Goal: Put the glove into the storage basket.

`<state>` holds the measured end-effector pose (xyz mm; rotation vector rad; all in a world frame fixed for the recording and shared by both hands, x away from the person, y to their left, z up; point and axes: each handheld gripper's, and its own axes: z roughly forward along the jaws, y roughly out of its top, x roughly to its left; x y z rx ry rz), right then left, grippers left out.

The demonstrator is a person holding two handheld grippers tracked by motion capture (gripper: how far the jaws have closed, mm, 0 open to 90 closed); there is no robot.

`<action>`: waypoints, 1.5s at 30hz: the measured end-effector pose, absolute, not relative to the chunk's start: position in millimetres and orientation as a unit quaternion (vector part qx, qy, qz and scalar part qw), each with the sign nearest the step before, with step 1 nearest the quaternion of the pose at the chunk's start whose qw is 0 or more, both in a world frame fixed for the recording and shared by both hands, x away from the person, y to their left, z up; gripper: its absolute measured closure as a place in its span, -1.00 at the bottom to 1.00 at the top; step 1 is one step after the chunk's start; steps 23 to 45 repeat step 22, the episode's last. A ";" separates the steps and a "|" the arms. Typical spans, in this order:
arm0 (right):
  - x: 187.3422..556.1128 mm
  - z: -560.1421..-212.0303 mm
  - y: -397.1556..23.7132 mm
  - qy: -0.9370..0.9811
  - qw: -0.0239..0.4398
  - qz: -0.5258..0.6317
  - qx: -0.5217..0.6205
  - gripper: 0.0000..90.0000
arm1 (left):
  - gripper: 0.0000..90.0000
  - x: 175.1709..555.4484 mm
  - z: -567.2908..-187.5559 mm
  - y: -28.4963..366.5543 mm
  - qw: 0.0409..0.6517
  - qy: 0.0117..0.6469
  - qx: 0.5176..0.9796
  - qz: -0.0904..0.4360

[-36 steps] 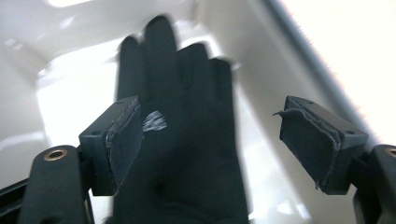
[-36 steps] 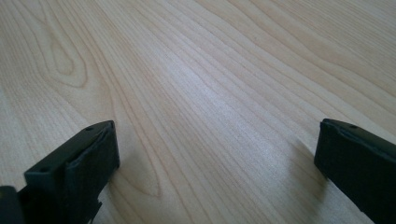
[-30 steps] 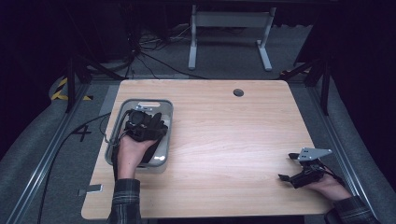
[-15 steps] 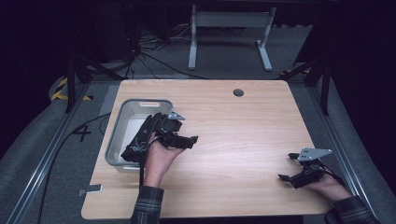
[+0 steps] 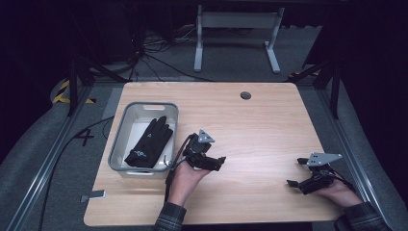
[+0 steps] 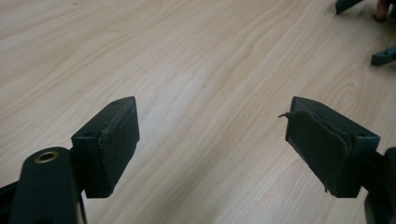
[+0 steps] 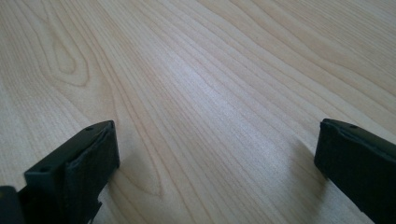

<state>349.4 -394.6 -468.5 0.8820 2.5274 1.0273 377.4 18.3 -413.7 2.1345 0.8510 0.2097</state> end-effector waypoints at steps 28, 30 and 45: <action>349.4 -468.6 -394.4 0.875 0.137 0.355 0.300 -0.99 | -0.70 352.4 -459.2 -15.9 0.352 0.286 0.888 0.072; 349.4 -468.6 -394.4 0.875 0.137 0.355 0.300 -0.99 | -0.70 352.4 -459.2 -15.9 0.352 0.286 0.888 0.072; 349.4 -468.6 -394.4 0.875 0.137 0.355 0.300 -0.99 | -0.70 352.4 -459.2 -15.9 0.352 0.286 0.888 0.072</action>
